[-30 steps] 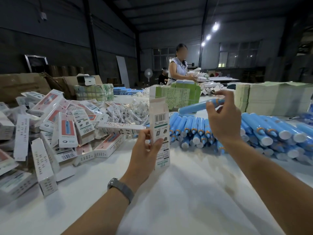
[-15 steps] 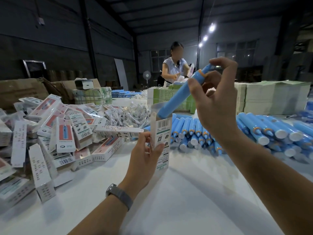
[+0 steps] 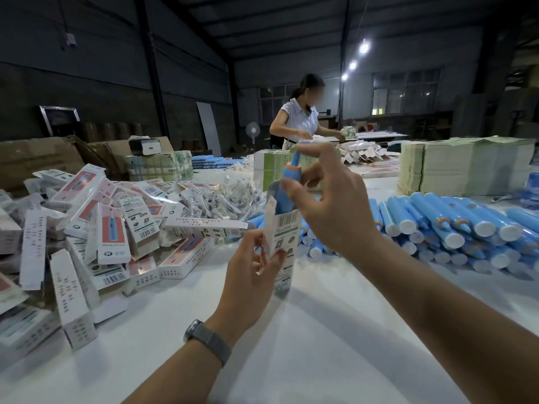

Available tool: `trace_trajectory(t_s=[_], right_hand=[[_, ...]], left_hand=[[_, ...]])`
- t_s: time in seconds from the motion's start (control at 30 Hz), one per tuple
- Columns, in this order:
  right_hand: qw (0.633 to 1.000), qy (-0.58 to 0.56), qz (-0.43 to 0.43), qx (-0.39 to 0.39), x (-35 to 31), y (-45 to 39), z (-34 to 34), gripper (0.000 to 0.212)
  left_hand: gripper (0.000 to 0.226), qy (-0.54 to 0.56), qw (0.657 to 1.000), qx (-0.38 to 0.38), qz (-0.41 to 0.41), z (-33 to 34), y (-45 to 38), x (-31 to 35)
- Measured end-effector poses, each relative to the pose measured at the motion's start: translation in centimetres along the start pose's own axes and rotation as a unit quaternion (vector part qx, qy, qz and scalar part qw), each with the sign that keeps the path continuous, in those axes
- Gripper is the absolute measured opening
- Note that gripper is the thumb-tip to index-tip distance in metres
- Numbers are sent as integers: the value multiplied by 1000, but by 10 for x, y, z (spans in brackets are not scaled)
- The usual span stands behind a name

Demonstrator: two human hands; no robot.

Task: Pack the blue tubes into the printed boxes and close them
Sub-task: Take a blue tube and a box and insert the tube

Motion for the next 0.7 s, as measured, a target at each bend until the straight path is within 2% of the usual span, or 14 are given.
trace_trajectory(t_s=[0.1,0.2,0.4,0.47,0.6,0.7], right_hand=[[999,36,-34,17,0,6,7,30],[993,92,-68,-10,3,23,23,28],[994,75,-44,-59,12,30,34,35],[995,62,-23,-69,17,33,36,36],[994,35,57,-88,40,42,41,29],[971,62,110,-203,60,51,65,33]], left_hand=[[16,2,1000,1,6,0,0,2],[15,0,1000,10,4,0,-1,1],[25,-24,999,41,7,-2,-4,-2],[21,-45,996,74,14,-6,-7,-6],[23,-92,973,210,-23,-35,-13,-21],[24,-112,959,257,-52,-47,-16,-28]])
Point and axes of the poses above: each hand's wrist, its own y-axis away from the middle knuckle, its own z-axis out of the palm, x = y × z, the point moved 5 cm from there along -y, towards the middle knuckle, and after that the axes turned 2 degrees about -z, right-handed, at the moved point
